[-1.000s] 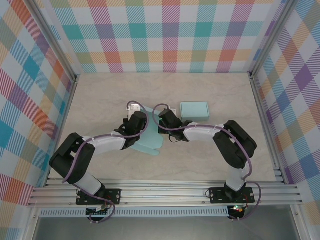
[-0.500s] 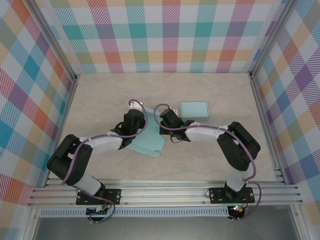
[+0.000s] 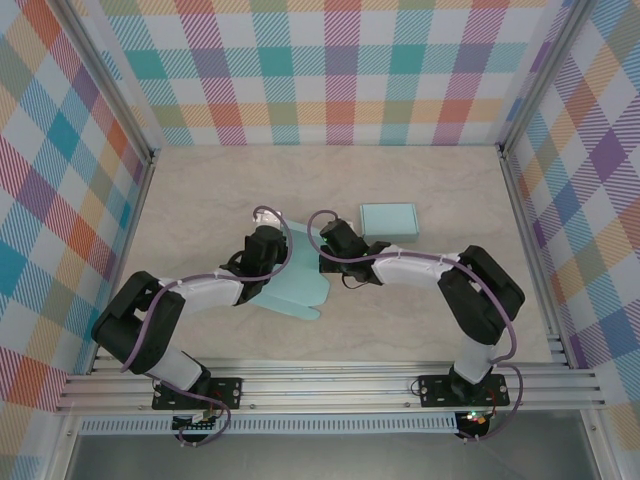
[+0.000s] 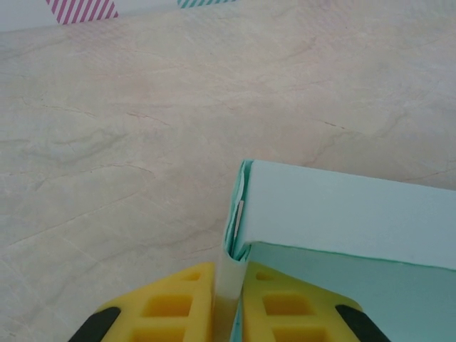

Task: Fold the paper box

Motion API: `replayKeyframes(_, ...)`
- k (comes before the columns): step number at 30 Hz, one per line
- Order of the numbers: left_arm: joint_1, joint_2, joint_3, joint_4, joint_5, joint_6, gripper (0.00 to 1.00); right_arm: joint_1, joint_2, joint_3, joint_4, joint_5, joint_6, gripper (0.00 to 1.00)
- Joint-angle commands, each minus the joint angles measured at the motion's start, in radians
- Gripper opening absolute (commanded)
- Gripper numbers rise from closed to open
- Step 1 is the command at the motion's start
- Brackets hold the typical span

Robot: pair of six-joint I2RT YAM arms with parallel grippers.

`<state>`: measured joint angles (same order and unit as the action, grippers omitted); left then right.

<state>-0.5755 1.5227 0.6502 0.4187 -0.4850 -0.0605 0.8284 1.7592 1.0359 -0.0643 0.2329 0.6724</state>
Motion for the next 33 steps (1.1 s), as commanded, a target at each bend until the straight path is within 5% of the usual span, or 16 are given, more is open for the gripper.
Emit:
replayKeyframes(1, 0.017, 0.005, 0.008, -0.036, -0.145, -0.069, 0.13, 0.012, -0.052, -0.019, -0.001, -0.046, -0.001, 0.00)
replayKeyframes(6, 0.010, 0.020, 0.062, -0.167, -0.310, -0.205, 0.00, 0.019, -0.049, -0.017, 0.013, -0.058, 0.004, 0.00)
replayKeyframes(16, 0.005, 0.016, 0.143, -0.486, -0.571, -0.591, 0.00, 0.044, 0.025, 0.004, 0.078, -0.081, 0.045, 0.00)
replayKeyframes(23, 0.005, 0.076, 0.210, -0.591, -0.536, -0.642, 0.00, 0.049, 0.093, 0.076, 0.031, -0.079, 0.058, 0.00)
replayKeyframes(28, 0.003, 0.011, 0.163, -0.469, -0.344, -0.532, 0.00, 0.046, 0.117, 0.142, -0.087, -0.048, 0.027, 0.00)
replayKeyframes(33, -0.008, -0.074, 0.136, -0.469, -0.226, -0.490, 0.12, 0.043, 0.116, 0.169, -0.163, -0.026, 0.008, 0.00)
